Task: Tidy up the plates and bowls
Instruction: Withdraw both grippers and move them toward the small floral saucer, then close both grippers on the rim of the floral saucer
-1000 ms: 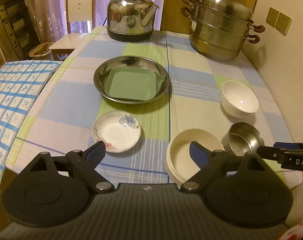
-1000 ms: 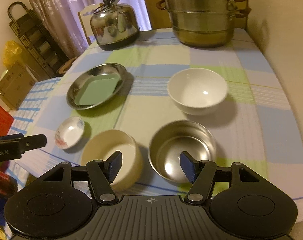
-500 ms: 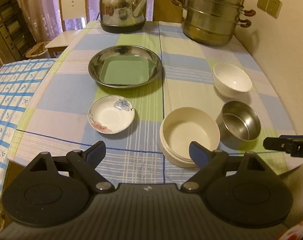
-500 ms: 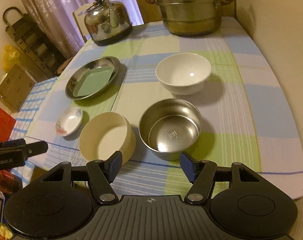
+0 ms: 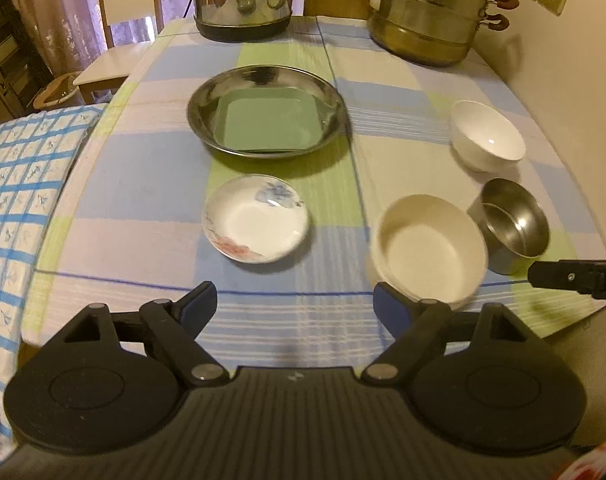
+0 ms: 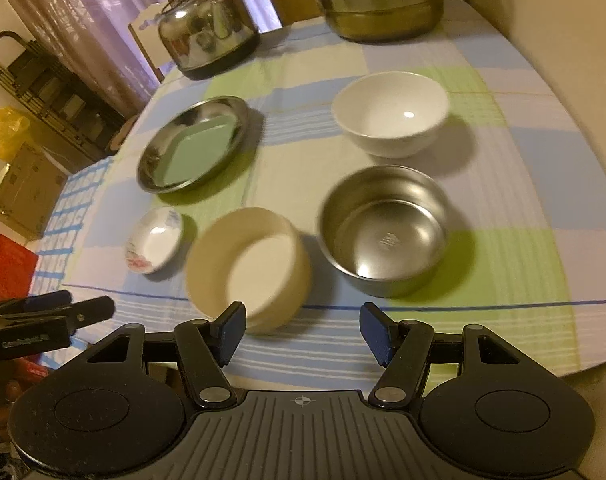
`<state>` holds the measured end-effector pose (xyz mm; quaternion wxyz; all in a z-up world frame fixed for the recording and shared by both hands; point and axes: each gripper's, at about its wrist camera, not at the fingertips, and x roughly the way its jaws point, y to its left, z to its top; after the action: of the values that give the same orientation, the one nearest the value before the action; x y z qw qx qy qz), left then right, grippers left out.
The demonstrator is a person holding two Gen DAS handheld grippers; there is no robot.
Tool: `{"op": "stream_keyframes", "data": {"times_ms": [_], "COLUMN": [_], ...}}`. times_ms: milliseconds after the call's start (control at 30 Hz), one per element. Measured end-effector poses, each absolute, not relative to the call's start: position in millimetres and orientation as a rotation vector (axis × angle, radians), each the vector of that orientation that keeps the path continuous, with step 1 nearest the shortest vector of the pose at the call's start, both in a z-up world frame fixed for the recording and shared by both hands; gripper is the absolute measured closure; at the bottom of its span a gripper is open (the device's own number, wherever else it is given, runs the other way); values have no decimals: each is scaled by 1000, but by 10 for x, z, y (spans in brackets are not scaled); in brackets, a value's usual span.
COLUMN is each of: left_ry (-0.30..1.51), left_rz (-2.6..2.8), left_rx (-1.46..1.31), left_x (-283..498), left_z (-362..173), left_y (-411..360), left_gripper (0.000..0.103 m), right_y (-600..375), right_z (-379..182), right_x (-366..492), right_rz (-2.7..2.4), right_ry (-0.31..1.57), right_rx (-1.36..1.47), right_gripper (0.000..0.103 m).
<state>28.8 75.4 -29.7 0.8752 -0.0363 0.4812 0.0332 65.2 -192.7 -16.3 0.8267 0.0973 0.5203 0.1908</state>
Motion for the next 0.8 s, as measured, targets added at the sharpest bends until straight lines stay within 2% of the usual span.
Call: {"op": "stream_keyframes", "data": {"times_ms": [300, 433, 633, 800], "left_ry": [1007, 1013, 1035, 1056], "left_rz": [64, 47, -4, -54], "left_rx": [-53, -38, -10, 15], "left_x": [553, 686, 928, 1102], "left_z": [-362, -421, -581, -734], "left_y": [1284, 1473, 1647, 1742], "left_gripper": [24, 25, 36, 40], "right_y": [-1296, -958, -449, -121], "right_z": [-141, -180, -336, -575], "right_x": [768, 868, 1059, 1220], "right_rz": [442, 467, 476, 446], "right_ry": [1057, 1042, 1049, 1099], "right_rx": [208, 187, 148, 122], "right_gripper": [40, 48, 57, 63]}}
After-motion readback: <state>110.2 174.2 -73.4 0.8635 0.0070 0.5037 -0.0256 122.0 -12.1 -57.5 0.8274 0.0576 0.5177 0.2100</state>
